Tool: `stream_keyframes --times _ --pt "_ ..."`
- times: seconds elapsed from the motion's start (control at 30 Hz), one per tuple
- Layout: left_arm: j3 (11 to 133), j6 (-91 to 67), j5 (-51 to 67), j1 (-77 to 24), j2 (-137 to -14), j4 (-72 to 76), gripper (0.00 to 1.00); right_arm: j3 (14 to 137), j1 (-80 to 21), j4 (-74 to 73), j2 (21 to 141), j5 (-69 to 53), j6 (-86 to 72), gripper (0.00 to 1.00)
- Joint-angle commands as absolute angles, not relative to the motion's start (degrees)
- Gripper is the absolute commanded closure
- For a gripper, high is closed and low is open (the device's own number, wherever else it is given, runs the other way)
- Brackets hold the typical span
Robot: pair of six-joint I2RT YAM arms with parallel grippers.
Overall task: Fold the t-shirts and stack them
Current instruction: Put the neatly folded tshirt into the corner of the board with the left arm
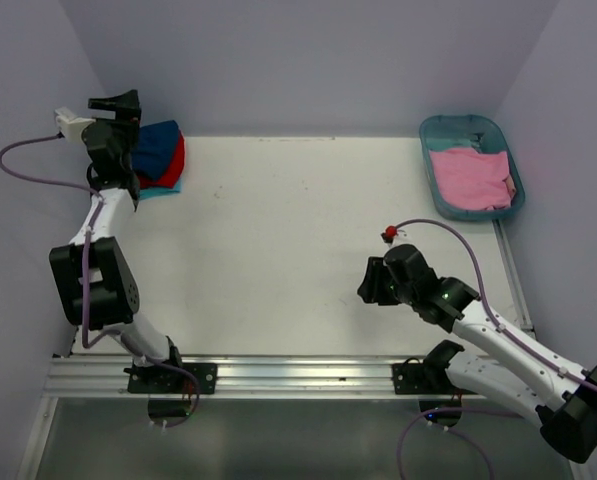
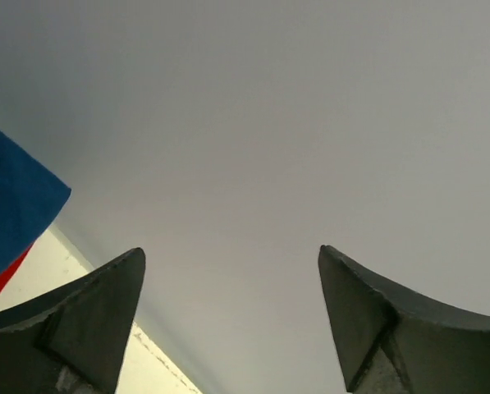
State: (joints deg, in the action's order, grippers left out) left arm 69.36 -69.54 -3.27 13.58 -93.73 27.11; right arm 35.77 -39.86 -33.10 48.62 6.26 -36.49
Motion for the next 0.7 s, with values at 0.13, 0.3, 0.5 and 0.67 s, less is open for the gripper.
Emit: stream_keyframes --times 0.13,0.3,0.5,0.67 --pt "84.8 -65.9 0.5 17.0 -119.5 23.1 1.00 32.8 -40.2 -31.9 42.5 4.9 -38.2 0.62" --pt "80.8 -66.9 -0.4 16.9 -126.9 20.4 1.00 33.1 -40.3 -34.7 39.4 5.8 -38.6 0.67" --pt "70.2 -67.5 3.2 16.0 -119.7 29.2 1.00 34.1 -40.3 -34.7 39.6 6.0 -37.5 0.67" --pt "69.5 -60.3 9.1 14.4 -101.6 38.0 0.91 33.9 -40.3 -32.4 40.3 6.1 -36.6 0.58"
